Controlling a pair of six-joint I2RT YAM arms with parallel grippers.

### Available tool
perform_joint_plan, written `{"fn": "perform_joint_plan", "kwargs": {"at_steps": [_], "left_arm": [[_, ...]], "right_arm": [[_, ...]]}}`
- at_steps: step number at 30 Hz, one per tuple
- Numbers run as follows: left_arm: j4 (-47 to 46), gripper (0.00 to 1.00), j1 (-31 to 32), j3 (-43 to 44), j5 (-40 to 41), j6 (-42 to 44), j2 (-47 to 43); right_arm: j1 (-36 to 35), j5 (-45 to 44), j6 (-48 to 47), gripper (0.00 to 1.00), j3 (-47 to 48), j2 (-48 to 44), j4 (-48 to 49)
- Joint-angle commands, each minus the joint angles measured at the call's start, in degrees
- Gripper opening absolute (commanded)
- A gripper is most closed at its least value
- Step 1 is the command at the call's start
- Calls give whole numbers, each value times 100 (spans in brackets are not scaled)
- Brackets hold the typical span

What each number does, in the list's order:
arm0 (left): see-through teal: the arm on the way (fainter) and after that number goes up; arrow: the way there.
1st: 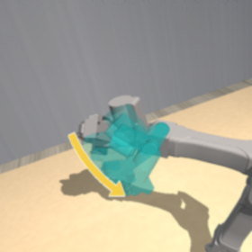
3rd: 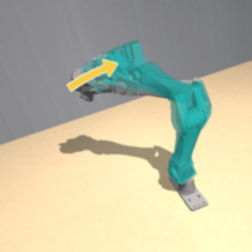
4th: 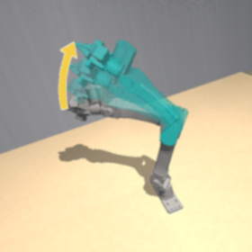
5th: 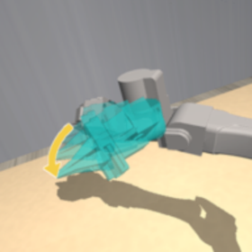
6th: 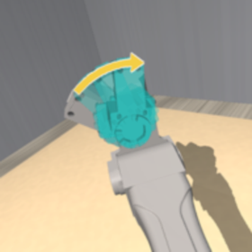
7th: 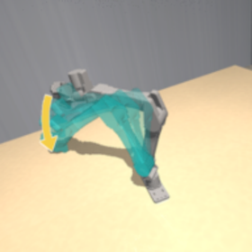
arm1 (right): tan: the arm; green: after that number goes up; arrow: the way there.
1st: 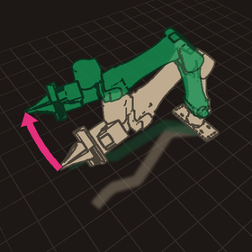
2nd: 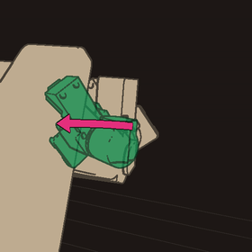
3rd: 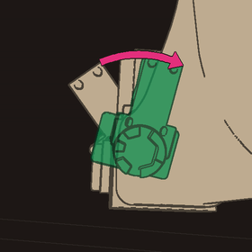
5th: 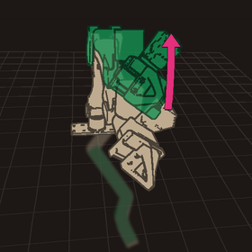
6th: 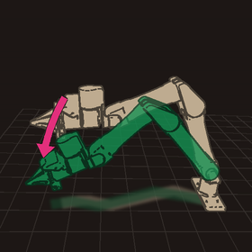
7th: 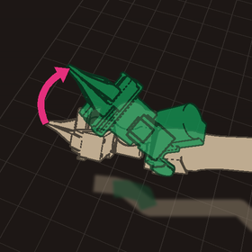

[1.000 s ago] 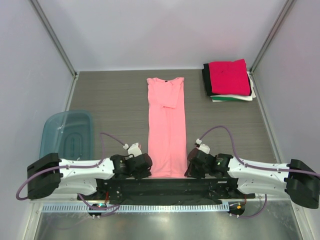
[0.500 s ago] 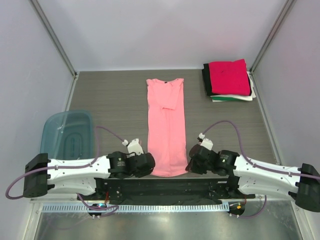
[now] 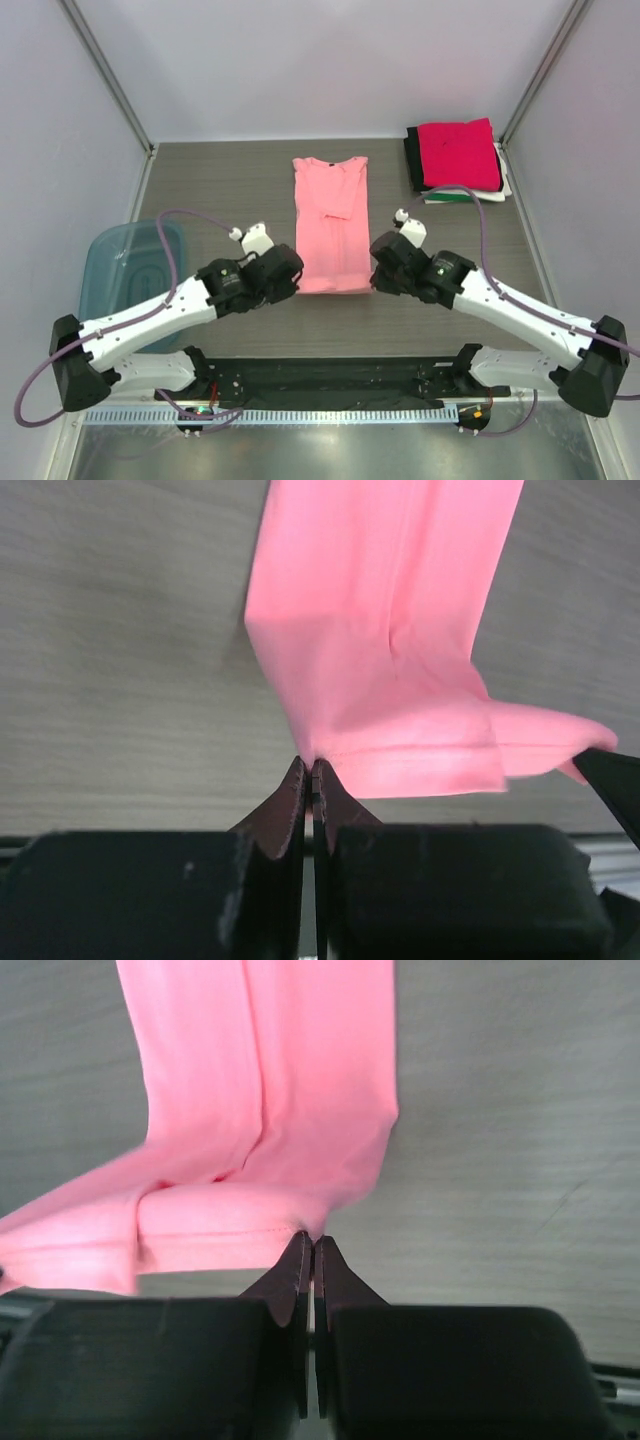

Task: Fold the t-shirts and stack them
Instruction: Fold the tshirt

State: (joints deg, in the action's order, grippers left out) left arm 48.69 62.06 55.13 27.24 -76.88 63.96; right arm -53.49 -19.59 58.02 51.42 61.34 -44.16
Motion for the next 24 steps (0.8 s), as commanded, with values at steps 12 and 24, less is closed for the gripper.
{"fn": "perform_joint_plan", "kwargs": {"at_steps": [12,24], "left_arm": [[-896,1,-2645,1912,-1616,2475,2364],[-738,0,-3481,3838,-2258,3074,4491]], "right_arm": [[2070,640,-2207,1,2143,2388,522],[2817,1168,-2743,1,3506,4166,628]]}}
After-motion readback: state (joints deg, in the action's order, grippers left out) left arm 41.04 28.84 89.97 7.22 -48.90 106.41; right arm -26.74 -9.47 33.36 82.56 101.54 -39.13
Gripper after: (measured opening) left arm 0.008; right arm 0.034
